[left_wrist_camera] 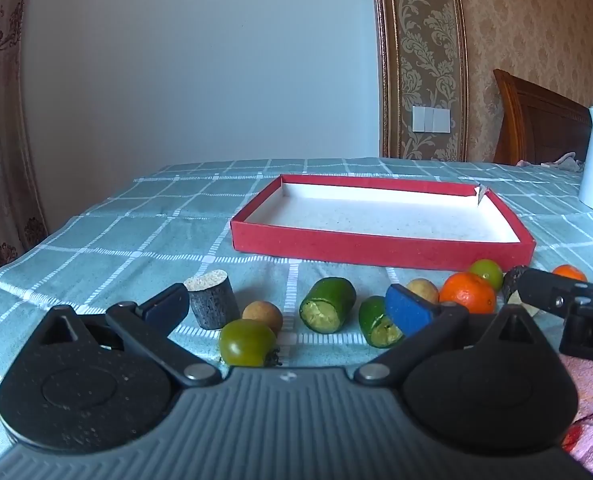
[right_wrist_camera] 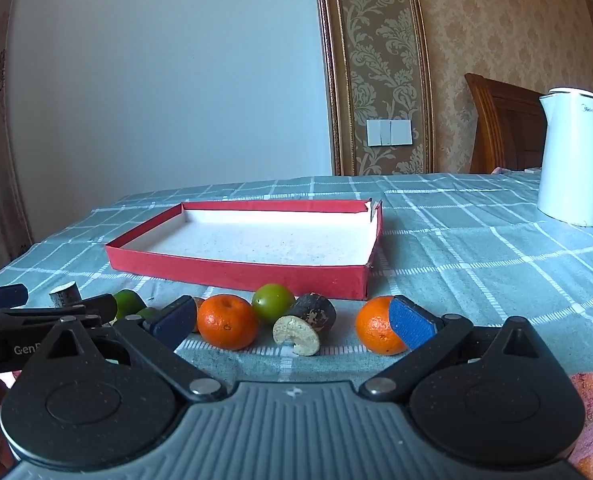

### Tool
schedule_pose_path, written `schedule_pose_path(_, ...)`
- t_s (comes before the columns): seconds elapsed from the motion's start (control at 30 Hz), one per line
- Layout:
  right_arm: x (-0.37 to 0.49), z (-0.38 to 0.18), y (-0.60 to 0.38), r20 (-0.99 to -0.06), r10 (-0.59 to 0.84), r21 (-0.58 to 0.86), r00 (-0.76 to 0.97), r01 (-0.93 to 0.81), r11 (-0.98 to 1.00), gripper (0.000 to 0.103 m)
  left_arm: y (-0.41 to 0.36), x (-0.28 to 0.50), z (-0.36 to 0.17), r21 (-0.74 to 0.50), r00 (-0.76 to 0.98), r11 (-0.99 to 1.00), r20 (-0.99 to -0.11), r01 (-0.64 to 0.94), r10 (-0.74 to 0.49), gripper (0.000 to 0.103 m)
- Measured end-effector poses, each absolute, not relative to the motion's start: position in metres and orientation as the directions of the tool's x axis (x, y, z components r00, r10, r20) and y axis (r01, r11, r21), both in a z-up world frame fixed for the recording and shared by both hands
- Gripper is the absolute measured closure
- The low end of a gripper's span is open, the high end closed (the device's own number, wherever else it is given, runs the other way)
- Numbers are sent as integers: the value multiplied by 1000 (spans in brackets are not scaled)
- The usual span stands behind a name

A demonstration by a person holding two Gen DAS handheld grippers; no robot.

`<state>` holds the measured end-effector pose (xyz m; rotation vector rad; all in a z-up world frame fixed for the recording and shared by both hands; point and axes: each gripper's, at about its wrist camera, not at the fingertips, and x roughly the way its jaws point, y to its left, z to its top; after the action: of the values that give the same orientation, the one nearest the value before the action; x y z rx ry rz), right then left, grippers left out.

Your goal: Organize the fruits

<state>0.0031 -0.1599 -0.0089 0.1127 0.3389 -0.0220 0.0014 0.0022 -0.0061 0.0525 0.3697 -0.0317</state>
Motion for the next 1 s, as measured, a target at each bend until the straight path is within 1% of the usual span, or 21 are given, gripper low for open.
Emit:
schedule_pose_path(0.17,3,-8,-160,-337,-6,111,942,46,993,0,0,0,-6,53,934,998,-358,39,-17,0)
schedule_pose_path(0.67,5,-10,-159,-348,-1,103,938,39,994,0,9,8,-10,-12,911,1000,-412,7,-12,0)
schedule_pose_path(1.0,5,-10,-159,-345,-2,106,939,41,994,0,6,8,-13,6,912,1000,-411,5,-3,0)
